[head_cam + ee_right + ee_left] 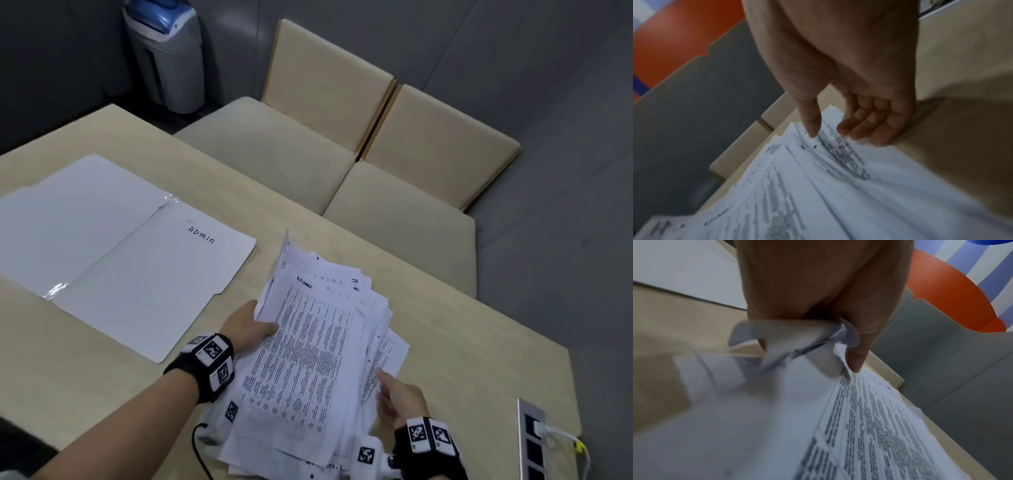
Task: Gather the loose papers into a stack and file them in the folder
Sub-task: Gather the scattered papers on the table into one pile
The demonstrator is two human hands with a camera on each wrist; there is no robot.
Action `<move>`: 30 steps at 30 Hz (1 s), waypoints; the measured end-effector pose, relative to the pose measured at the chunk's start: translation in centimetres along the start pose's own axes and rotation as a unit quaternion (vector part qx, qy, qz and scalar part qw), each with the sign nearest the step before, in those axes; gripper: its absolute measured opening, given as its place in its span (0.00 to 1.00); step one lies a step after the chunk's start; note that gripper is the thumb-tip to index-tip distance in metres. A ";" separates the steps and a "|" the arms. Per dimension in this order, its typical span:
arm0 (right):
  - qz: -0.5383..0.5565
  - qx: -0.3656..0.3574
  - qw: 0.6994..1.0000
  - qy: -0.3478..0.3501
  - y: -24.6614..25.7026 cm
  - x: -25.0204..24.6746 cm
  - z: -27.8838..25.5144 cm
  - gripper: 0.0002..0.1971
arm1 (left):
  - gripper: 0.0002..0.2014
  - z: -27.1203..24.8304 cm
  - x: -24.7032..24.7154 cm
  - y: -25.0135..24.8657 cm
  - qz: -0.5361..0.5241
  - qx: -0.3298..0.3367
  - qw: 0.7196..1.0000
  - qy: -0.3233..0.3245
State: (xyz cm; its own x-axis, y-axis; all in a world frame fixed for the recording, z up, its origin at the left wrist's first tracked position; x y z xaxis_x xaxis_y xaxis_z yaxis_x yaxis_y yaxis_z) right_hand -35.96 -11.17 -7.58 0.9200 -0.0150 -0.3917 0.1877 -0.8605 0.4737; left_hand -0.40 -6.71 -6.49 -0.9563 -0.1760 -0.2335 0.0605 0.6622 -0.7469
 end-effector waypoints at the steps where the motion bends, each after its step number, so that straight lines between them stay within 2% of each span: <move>1: 0.007 0.001 1.000 0.027 0.3 0.8 -0.3 0.12 | 0.21 0.2 0.2 0.0 -0.006 -0.001 1.000 0.004; 3: -0.005 0.004 0.999 0.047 0.5 1.5 -0.8 0.10 | 0.20 0.3 0.4 -0.2 -0.026 -0.006 1.000 0.015; 4: -0.019 -0.003 0.999 0.036 0.8 1.4 -1.0 0.10 | 0.19 0.2 0.5 -0.4 -0.033 -0.008 0.999 0.025; 7: -0.057 -0.003 0.996 -0.068 1.0 -0.4 -1.6 0.37 | 0.16 -0.5 1.2 -0.7 -0.011 -0.011 0.998 0.056; 8: -0.048 -0.008 0.996 -0.069 0.9 -0.4 -1.6 0.41 | 0.17 -0.6 1.5 -0.7 0.010 -0.005 0.999 0.050; 11: -0.009 -0.039 0.999 0.032 1.0 1.8 -1.1 0.37 | 0.32 -1.2 2.6 -0.8 0.058 0.010 0.998 0.033; 13: -0.014 -0.050 0.995 0.084 1.1 3.1 -1.7 0.31 | 0.31 -1.5 4.4 -1.2 0.037 0.029 0.994 0.102; 15: -0.008 -0.065 0.992 0.107 1.2 3.3 -2.6 0.21 | 0.27 -1.9 5.6 -1.0 -0.014 -0.002 0.984 0.179; 16: 0.005 -0.060 0.992 0.112 1.0 3.1 -2.7 0.18 | 0.26 -1.9 5.5 -0.9 -0.006 -0.005 0.982 0.189; 17: 0.016 -0.053 0.991 0.120 0.6 2.9 -2.6 0.17 | 0.25 -1.7 4.9 -1.1 0.033 0.007 0.985 0.172; 19: 0.040 -0.048 0.990 0.124 0.0 2.4 -2.2 0.19 | 0.28 -0.9 3.0 -1.5 0.142 0.037 0.987 0.059; 20: 0.045 -0.047 0.989 0.130 -0.1 2.4 -2.4 0.19 | 0.27 -1.0 2.3 -1.7 0.160 0.038 0.986 0.020; 21: 0.045 -0.049 0.989 0.134 -0.1 2.4 -2.3 0.18 | 0.25 -1.2 2.3 -1.9 0.144 0.038 0.989 0.008; 23: 0.048 -0.051 0.986 0.150 0.3 2.7 -2.8 0.19 | 0.19 -1.5 3.3 -2.0 0.088 0.038 0.994 0.047; 27: 0.125 -0.057 0.974 0.182 1.2 2.4 -4.2 0.25 | 0.21 -3.4 4.2 -4.0 -0.064 0.067 0.987 0.128; 30: 0.202 -0.074 0.947 0.238 3.2 1.5 -6.3 0.26 | 0.05 -5.8 3.7 -8.8 -0.105 0.157 0.965 0.181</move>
State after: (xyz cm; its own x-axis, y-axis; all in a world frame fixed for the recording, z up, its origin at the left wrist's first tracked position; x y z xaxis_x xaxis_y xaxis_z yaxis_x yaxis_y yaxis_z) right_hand -31.82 -10.76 -1.65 0.9713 -0.0665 0.2285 -0.1993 -0.7519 0.6284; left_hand -6.17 -8.92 2.82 -0.9909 0.0208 0.1330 -0.1155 0.3766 -0.9191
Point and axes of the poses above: each hand's wrist, its own z-axis towards the middle knuckle, its own x-axis out of the palm, y = z × x, the point moved 8 cm from there along z, towards the middle knuckle, and after that the axes turned 2 degrees about x, right-handed, at the moved point
